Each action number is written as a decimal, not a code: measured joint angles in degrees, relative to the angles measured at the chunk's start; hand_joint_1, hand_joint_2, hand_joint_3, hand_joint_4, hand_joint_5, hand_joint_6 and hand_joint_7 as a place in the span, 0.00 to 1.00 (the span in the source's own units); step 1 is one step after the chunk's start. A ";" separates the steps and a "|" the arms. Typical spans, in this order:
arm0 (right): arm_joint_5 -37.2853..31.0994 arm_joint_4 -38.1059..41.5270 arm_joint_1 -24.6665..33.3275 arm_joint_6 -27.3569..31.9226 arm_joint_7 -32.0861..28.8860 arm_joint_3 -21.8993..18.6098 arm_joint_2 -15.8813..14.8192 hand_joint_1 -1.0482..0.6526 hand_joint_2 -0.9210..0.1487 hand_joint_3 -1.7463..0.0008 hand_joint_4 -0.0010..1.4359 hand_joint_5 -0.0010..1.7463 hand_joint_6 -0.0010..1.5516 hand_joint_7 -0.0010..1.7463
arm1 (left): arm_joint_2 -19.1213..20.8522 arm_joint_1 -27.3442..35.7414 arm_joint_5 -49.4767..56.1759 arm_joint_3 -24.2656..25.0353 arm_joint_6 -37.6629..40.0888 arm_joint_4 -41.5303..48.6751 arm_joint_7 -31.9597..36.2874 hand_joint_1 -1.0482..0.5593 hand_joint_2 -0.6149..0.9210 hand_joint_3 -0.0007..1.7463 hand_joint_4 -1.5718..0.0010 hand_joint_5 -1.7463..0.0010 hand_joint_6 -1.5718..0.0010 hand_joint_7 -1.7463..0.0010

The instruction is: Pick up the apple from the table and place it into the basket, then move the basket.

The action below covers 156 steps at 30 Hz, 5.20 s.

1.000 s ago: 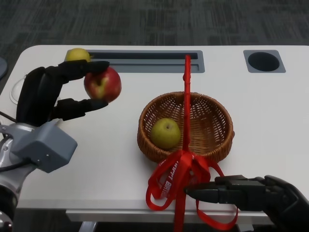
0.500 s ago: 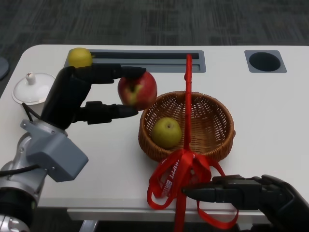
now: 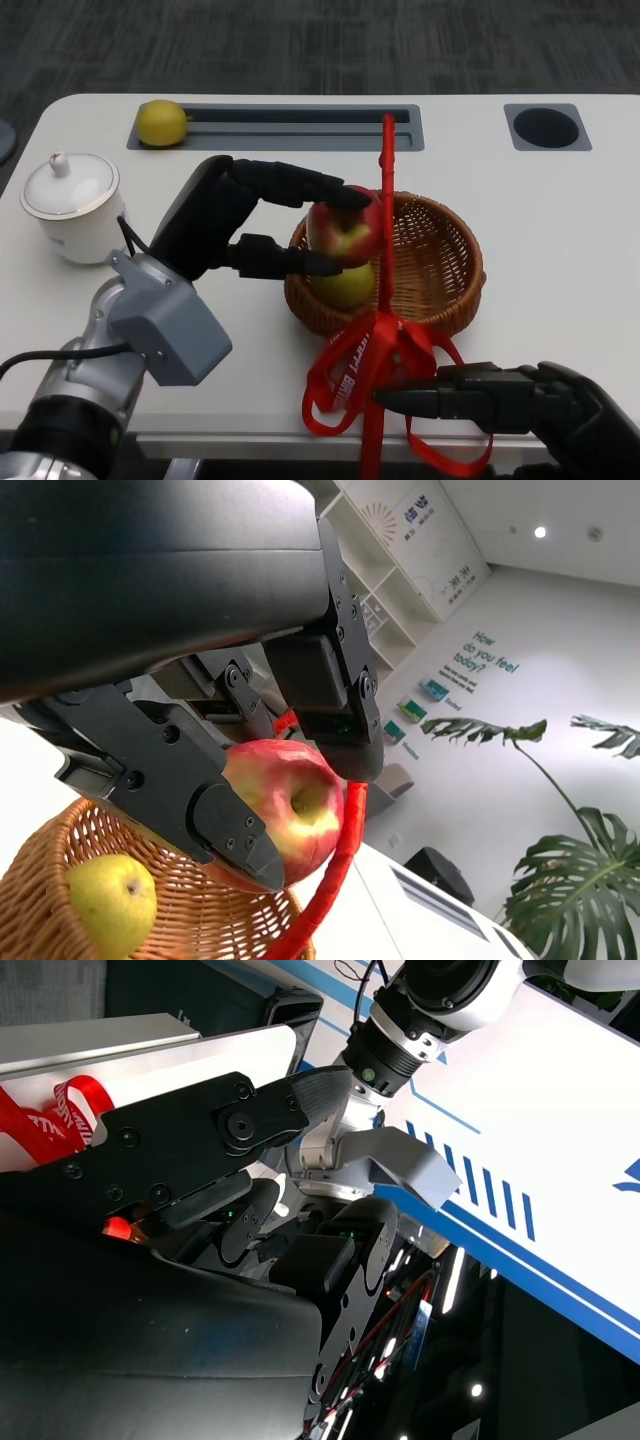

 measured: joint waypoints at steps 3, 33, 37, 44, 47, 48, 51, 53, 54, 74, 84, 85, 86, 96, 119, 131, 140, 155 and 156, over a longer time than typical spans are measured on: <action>-0.27 -0.23 0.13 0.01 -0.20 -0.04 0.18 0.35 0.07 1.00 0.61 0.00 0.49 0.00 | -0.32 -0.04 0.79 -0.55 0.14 1.59 -0.10 0.64 0.88 0.00 0.12 0.99 0.25 1.00; 0.77 0.46 -0.24 -1.19 -0.41 -0.41 0.23 0.37 0.09 1.00 0.60 0.00 0.49 0.00 | 4.75 0.03 2.15 -2.65 1.76 -1.17 -6.89 0.21 0.89 0.00 0.99 1.00 0.98 0.99; 1.39 0.83 -0.37 -1.92 -0.31 -0.84 -0.04 0.37 0.08 1.00 0.59 0.00 0.48 0.00 | 4.94 0.90 -0.47 -1.92 3.06 -3.05 -8.69 0.24 0.90 0.00 0.93 0.98 0.93 0.98; 2.12 -0.53 -1.30 -1.92 0.35 -7.69 -5.77 0.34 0.04 0.99 0.55 0.00 0.45 0.00 | 5.78 5.57 -8.29 1.62 3.79 -6.04 -12.14 0.30 0.90 0.00 0.72 0.96 0.75 0.97; 0.86 -0.58 -1.96 -2.07 0.32 -10.90 -7.52 0.33 0.03 0.99 0.54 0.00 0.44 0.00 | 6.23 6.86 -11.57 2.63 3.17 -6.32 -14.42 0.31 0.90 0.00 0.66 0.96 0.70 0.97; 0.52 -0.58 -2.14 -2.15 0.31 -11.87 -8.10 0.33 0.03 0.99 0.54 0.00 0.44 0.00 | 6.37 7.33 -12.62 2.92 2.96 -6.36 -15.32 0.31 0.90 0.00 0.65 0.96 0.68 0.97; 0.20 -0.58 -2.80 -2.59 0.33 -14.00 -9.52 0.34 0.04 1.00 0.55 0.00 0.44 0.00 | 6.80 8.76 -15.27 3.48 2.64 -6.87 -18.33 0.31 0.89 0.00 0.62 0.96 0.65 0.97; 0.14 -0.56 -3.51 -2.99 0.34 -14.65 -10.12 0.34 0.04 1.00 0.55 0.00 0.45 0.00 | 7.10 9.63 -16.27 3.65 2.62 -7.49 -20.04 0.31 0.88 0.00 0.61 0.97 0.64 0.97; 0.07 -0.52 -3.97 -3.08 0.36 -14.75 -10.32 0.34 0.04 1.00 0.55 0.00 0.45 0.00 | 7.23 10.06 -16.85 3.75 2.66 -7.91 -20.92 0.31 0.88 0.00 0.61 0.97 0.64 0.97; -15.12 20.37 -23.85 -8.41 -1.71 -11.76 -10.64 0.32 0.06 1.00 0.52 0.01 0.43 0.01 | 9.38 13.82 -22.90 7.46 6.62 -10.71 -31.23 0.32 0.87 0.00 0.58 0.99 0.62 0.99; -25.76 30.20 -31.29 -10.05 -5.76 -7.93 -11.75 0.30 0.08 1.00 0.54 0.01 0.45 0.01 | 9.77 14.69 -23.99 9.85 7.58 -9.91 -31.99 0.31 0.88 0.00 0.58 1.00 0.62 1.00; -26.29 31.34 -31.95 -10.15 -6.17 -7.41 -11.82 0.30 0.07 1.00 0.54 0.01 0.45 0.01 | 9.77 14.77 -23.99 10.05 7.59 -9.90 -31.99 0.31 0.88 0.00 0.58 1.00 0.62 1.00; -26.80 32.33 -32.46 -10.23 -6.60 -6.93 -11.85 0.30 0.07 1.00 0.54 0.01 0.45 0.01 | 9.77 14.80 -24.00 10.23 7.60 -9.92 -31.99 0.31 0.88 0.00 0.58 1.00 0.62 1.00; -34.58 42.97 -37.90 -9.87 -11.01 -0.46 -12.14 0.31 0.08 1.00 0.55 0.01 0.45 0.00 | 9.85 15.33 -24.00 11.03 8.27 -10.56 -31.99 0.32 0.88 0.00 0.58 1.00 0.62 1.00; -52.12 71.42 -57.07 -6.67 -30.91 23.27 -6.60 0.34 0.11 1.00 0.60 0.01 0.49 0.00 | 9.31 16.60 -23.87 11.19 8.86 -13.38 -31.94 0.31 0.88 0.00 0.57 1.00 0.61 1.00; -52.14 74.82 -58.47 -6.60 -35.96 26.79 -4.90 0.44 0.00 0.97 0.82 0.06 0.65 0.04 | 8.72 17.18 -23.85 11.27 8.81 -14.06 -31.68 0.30 0.89 0.00 0.56 1.00 0.61 1.00; -48.48 75.59 -58.34 -7.09 -36.57 23.89 -4.98 0.45 0.00 0.99 0.79 0.28 0.68 0.01 | 8.71 17.13 -23.95 11.80 8.92 -13.73 -31.69 0.32 0.88 0.00 0.56 1.00 0.60 1.00; -44.01 80.89 -61.91 -0.65 -27.69 17.92 -6.54 0.43 0.00 0.99 0.76 0.22 0.67 0.00 | 8.42 16.90 -24.00 11.81 8.51 -12.33 -31.70 0.30 0.89 0.00 0.55 1.00 0.59 1.00; -44.00 81.42 -62.37 0.49 -27.52 17.71 -6.80 0.43 0.01 0.99 0.77 0.25 0.67 0.00 | 8.43 16.90 -23.96 11.82 8.51 -12.35 -31.69 0.30 0.89 0.00 0.55 1.00 0.59 1.00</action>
